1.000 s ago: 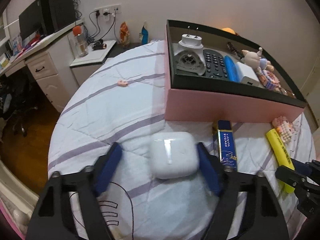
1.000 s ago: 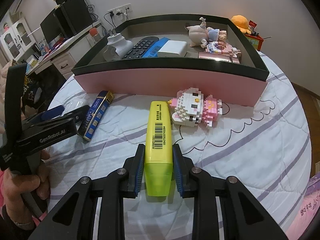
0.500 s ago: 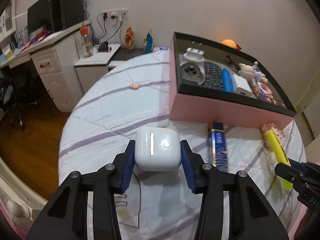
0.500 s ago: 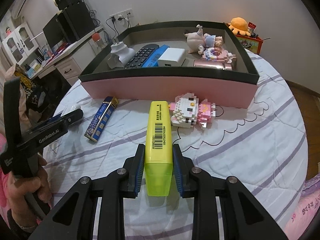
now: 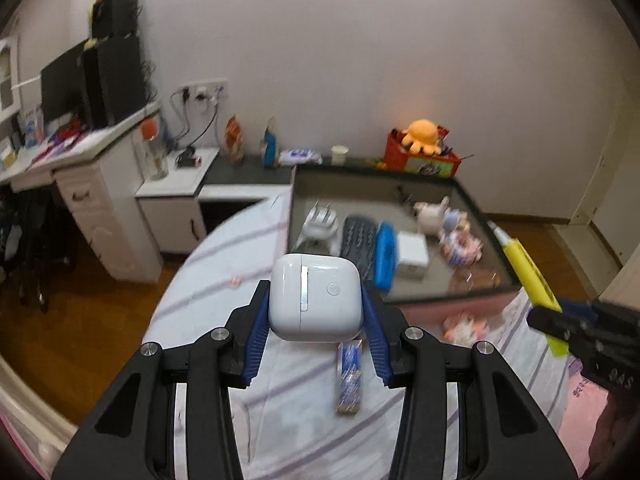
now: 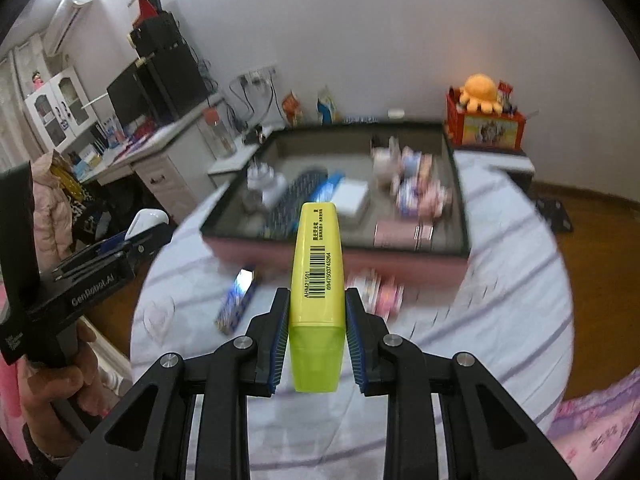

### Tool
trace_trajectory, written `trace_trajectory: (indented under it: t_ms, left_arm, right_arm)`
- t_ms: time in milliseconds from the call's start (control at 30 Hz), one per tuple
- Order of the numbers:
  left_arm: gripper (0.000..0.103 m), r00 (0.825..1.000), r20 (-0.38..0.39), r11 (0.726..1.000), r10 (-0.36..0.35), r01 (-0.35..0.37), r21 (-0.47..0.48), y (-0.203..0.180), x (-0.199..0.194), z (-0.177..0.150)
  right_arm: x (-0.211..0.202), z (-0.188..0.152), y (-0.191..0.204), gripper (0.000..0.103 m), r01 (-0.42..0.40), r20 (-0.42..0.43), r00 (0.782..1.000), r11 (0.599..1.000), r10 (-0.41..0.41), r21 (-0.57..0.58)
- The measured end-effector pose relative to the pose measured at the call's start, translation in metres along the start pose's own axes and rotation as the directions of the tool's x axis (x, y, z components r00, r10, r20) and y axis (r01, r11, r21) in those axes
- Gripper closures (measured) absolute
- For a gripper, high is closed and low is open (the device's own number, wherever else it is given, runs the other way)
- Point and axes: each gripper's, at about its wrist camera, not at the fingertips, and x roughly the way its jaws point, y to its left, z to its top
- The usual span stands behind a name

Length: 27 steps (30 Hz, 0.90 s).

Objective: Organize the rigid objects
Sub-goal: 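Carry the yellow highlighter and earbud case into the pink box and open both tools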

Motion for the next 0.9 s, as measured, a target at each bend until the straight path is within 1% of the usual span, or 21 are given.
trace_trajectory:
  t_ms: [33, 100, 167, 267, 367, 533, 633, 800, 900]
  left_arm:
    - [0.059, 1.0, 0.003, 1.0, -0.008, 0.008, 0.005, -0.003, 0.002, 0.007]
    - [0.059, 1.0, 0.009, 0.999, -0.023, 0.023, 0.023, -0.014, 0.009, 0.023]
    - [0.059, 0.999, -0.004, 0.998, -0.049, 0.049, 0.031, -0.024, 0.024, 0.038]
    - [0.059, 0.998, -0.023, 0.997, -0.062, 0.063, 0.04, -0.039, 0.052, 0.054]
    - [0.059, 0.997, -0.046, 0.996, -0.065, 0.067, 0.051, -0.052, 0.082, 0.064]
    - [0.059, 0.993, -0.105, 0.997, -0.06, 0.065, 0.041, -0.057, 0.13, 0.066]
    - [0.059, 0.99, -0.129, 0.997, -0.059, 0.064, 0.036, -0.054, 0.147, 0.061]
    - [0.058, 0.986, -0.158, 0.998, -0.047, 0.053, 0.038, -0.054, 0.165, 0.057]
    - [0.058, 0.985, -0.167, 0.998, -0.037, 0.045, 0.043, -0.053, 0.168, 0.054]
  right_arm:
    - [-0.001, 0.015, -0.001, 0.076, 0.013, 0.012, 1.0, 1.0, -0.013, -0.016]
    - [0.002, 0.036, -0.004, 0.076, 0.015, 0.022, 1.0, 1.0, -0.015, -0.027]
    - [0.011, 0.058, -0.006, 0.076, 0.022, 0.019, 1.0, 0.999, -0.021, -0.042]
    - [0.031, 0.081, -0.011, 0.076, 0.004, -0.011, 1.0, 0.999, -0.004, -0.041]
    - [0.064, 0.1, -0.017, 0.076, 0.009, -0.053, 0.999, 0.999, -0.011, -0.038]
    - [0.112, 0.104, -0.032, 0.076, -0.002, -0.135, 0.991, 1.0, 0.001, -0.009]
    - [0.131, 0.097, -0.039, 0.076, -0.009, -0.168, 0.986, 1.0, 0.01, 0.006]
    - [0.148, 0.091, -0.043, 0.076, -0.006, -0.202, 0.979, 1.0, 0.007, 0.007]
    - [0.152, 0.087, -0.044, 0.075, 0.001, -0.212, 0.977, 1.0, 0.0, 0.004]
